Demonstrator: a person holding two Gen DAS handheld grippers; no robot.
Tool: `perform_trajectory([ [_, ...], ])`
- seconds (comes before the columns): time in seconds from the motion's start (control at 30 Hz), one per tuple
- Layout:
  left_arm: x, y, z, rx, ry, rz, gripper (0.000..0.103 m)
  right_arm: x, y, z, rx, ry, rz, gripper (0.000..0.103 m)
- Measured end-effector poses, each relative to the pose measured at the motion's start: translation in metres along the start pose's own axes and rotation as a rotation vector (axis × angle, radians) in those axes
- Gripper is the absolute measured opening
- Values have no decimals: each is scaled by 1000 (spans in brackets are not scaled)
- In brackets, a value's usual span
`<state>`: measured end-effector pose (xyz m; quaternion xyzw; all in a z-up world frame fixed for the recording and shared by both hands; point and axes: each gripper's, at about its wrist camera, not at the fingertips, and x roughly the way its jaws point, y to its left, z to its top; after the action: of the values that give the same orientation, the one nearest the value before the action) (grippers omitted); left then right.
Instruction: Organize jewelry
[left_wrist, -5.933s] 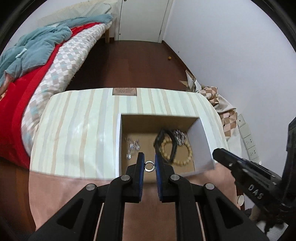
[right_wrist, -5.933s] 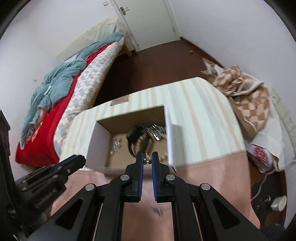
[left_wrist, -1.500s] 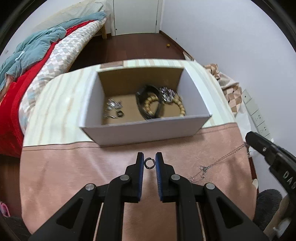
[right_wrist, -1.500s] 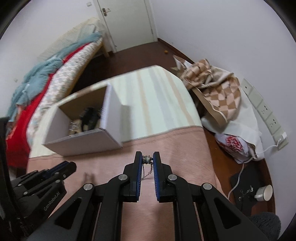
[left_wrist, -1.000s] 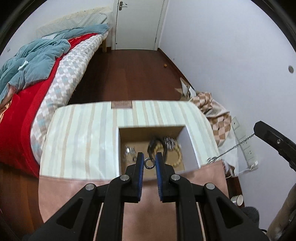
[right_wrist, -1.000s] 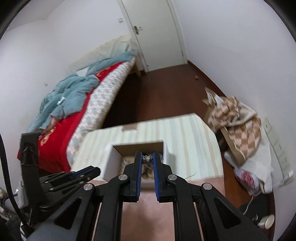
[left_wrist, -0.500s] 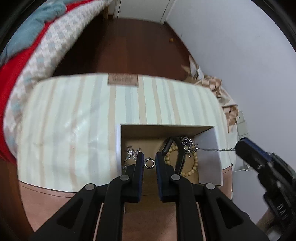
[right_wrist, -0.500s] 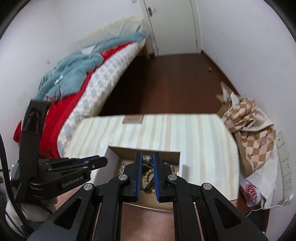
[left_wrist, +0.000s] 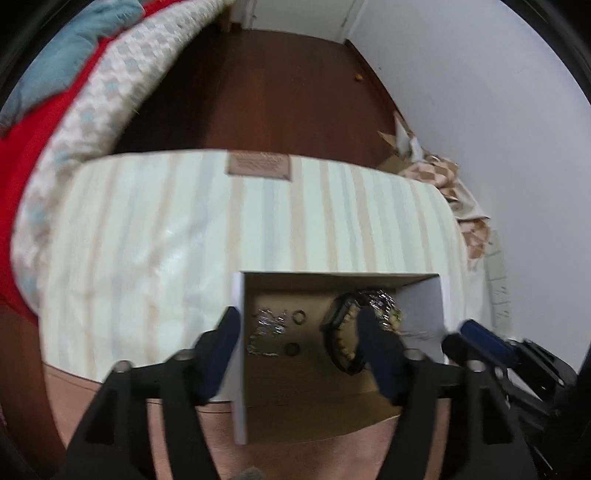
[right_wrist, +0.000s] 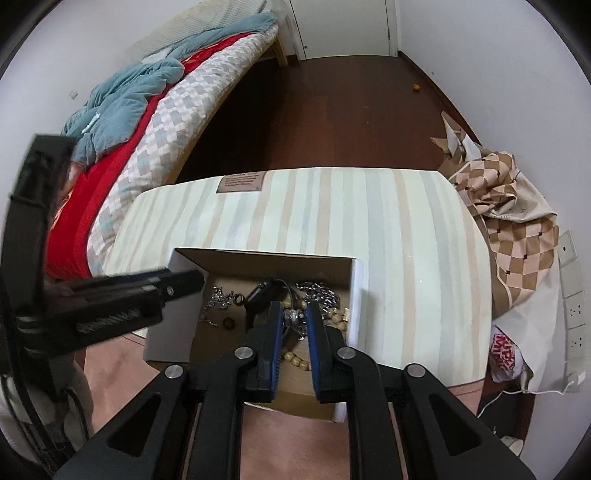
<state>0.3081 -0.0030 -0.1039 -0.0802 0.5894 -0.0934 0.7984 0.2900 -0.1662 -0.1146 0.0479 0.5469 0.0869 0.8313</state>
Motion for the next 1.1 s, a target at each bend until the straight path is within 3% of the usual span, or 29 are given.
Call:
perform_trajectory([
  [0.03,-3,1,0,2,-11,5,75,-2,0,-1,1,1,-8,33],
  [0.1,-11,3,-2,-1,-30,29,76,-6,-1,-4,3,2,-17,63],
  [0.2,-21,4,-7,1,-64,86,98,-11,3,-11,-8,-1,-75,67],
  [0.27,-28,5,-14,16,-105,146,100,-10,3,-17,-6,11,-114,72],
  [0.3,-30,6,-19,25,-124,188,101,-9,3,-19,-4,15,-124,84],
  [0.37,-31,8,-28,32,-148,240,103,-8,3,-27,4,21,-147,93],
  [0.5,-26,16,-47,41,-164,310,103,-2,4,-38,15,39,-184,102],
  [0.73,-32,16,-74,22,-149,301,103,-11,5,-54,41,25,-216,102],
  [1.1,-116,-15,-123,52,-286,268,103,-108,17,-87,41,-115,-251,102],
])
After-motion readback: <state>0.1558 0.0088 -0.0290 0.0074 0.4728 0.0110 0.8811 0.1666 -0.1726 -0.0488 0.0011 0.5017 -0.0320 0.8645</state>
